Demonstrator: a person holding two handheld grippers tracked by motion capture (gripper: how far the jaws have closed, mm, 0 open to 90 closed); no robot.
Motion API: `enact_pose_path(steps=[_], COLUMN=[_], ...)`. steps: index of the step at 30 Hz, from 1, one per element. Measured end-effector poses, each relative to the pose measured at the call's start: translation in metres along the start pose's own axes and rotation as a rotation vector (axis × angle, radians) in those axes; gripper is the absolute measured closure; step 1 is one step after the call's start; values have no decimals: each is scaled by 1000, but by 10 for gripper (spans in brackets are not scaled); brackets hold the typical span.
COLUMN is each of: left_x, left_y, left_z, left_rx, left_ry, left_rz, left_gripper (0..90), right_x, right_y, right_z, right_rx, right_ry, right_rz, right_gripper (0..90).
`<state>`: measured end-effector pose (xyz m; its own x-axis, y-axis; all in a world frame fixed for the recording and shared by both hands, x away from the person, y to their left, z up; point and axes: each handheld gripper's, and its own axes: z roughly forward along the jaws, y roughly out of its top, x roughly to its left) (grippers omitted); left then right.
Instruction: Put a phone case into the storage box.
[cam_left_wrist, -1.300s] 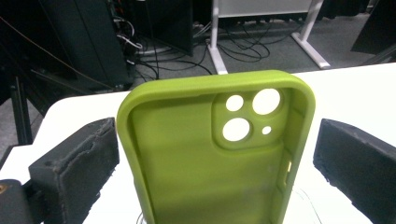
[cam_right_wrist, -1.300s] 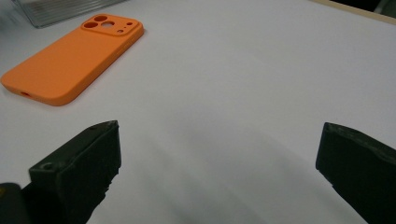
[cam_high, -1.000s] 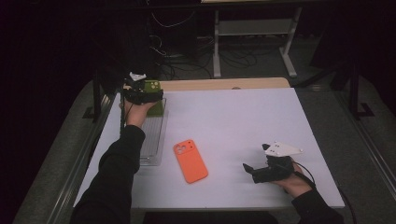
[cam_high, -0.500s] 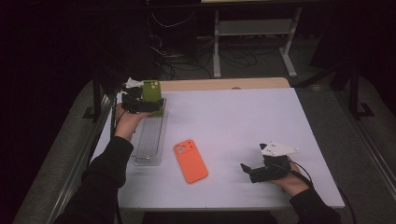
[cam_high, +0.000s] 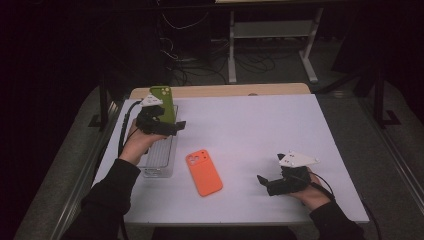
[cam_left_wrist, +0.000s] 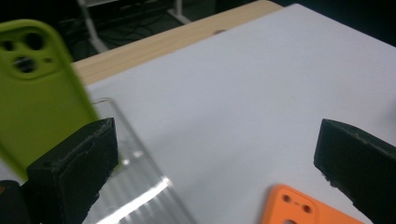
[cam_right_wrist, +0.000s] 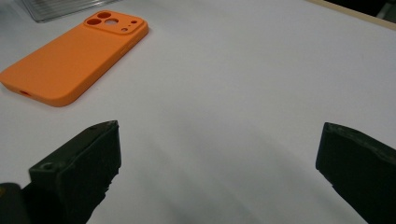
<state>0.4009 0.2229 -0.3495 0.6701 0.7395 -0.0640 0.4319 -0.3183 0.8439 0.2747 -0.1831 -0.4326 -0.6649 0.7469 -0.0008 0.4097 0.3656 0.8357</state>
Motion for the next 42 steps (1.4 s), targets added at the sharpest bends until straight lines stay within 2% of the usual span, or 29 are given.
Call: enact_pose_path(steps=[2,3,6,9,15,19,21,24,26,28,33,36,38,42], left_x=[-8,-10,-23,-33,-52,-58,-61,-66,-69,-73,-78,-82,-84,-83], left_y=[-2,-3,-7,-12,-24,-34,-39,-46,-48,-51,-59,-63,-65,-70], left_z=[0,0,-1,-2,-6,-10,-12,-15,-16,-17,-16,-16,-16,-18], left_rx=[-2,-1,4,3,12,16,22,22,29,15,50,68,81,99], left_ry=[-32,-40,-68,-113,-171,-198,-208,-221,-225,-232,-252,-267,-262,-272], left_rz=[3,28,64,74,108,109,124,121,139,137,110,107,116,115], left_gripper=[0,0,0,0,0,0,0,35,50,90,181,291,367,547], right_x=[0,0,-1,-2,-3,-2,-2,-1,0,0,0,-1,-1,-1], right_y=[0,0,1,2,2,2,2,3,3,3,3,3,3,3], right_z=[0,0,1,2,3,1,1,2,2,3,3,2,2,2], right_rx=[3,5,6,6,6,6,0,-3,0,4,1,-2,-2,-3], right_ry=[0,-2,-4,-4,-11,-16,-9,-8,-7,-7,-8,-6,-5,-6], right_rz=[7,7,4,5,-4,2,-5,-4,-1,0,-5,-6,-2,-4], right_gripper=[0,0,0,0,0,0,0,0,0,0,0,0,0,0])
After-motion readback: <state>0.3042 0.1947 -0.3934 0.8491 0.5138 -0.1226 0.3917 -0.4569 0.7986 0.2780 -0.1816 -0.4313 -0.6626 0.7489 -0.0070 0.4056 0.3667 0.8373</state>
